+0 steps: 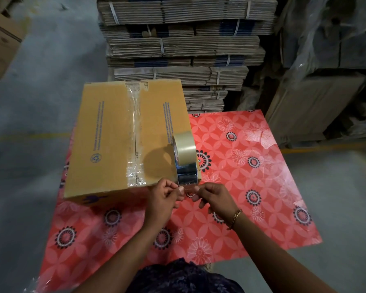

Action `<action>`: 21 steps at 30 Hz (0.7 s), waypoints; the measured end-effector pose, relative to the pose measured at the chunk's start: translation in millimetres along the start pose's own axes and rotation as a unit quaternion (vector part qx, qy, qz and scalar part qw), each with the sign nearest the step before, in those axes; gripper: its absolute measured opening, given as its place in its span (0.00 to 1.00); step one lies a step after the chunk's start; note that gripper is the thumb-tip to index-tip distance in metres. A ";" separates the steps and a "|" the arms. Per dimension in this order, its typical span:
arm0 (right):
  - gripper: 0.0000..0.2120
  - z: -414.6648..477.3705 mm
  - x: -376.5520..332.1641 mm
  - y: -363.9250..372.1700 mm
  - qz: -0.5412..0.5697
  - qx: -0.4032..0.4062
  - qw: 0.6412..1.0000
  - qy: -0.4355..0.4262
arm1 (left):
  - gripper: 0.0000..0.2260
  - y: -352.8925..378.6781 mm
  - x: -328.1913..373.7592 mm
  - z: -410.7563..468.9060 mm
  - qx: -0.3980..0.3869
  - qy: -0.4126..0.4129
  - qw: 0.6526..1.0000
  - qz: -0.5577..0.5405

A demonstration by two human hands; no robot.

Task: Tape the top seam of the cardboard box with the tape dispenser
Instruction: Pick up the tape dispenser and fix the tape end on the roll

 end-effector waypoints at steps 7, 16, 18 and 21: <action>0.07 -1.5 6.2 -15.1 0.010 0.083 0.996 0.008 | 0.07 -12.6 -2.2 -6.4 -0.013 0.036 0.996 0.086; 0.20 13.3 -60.5 -15.4 0.101 0.046 0.993 -0.031 | 0.10 -23.0 63.6 -1.6 -0.003 0.002 0.999 -0.037; 0.21 15.3 -70.6 -3.6 0.099 0.004 0.995 -0.022 | 0.19 -12.6 78.5 4.4 -0.065 -0.041 0.994 -0.081; 0.16 14.4 -74.9 9.8 0.094 -0.018 0.995 -0.014 | 0.16 -1.7 80.7 9.7 -0.117 -0.051 0.984 -0.122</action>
Point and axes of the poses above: each hand's wrist, its own z-axis towards the middle knuckle, its own y-axis out of the palm, x = y × z, the point moved 1 cm from there along z, towards the middle knuckle, and after that the axes turned 6 degrees about x, right-handed, at the moved point
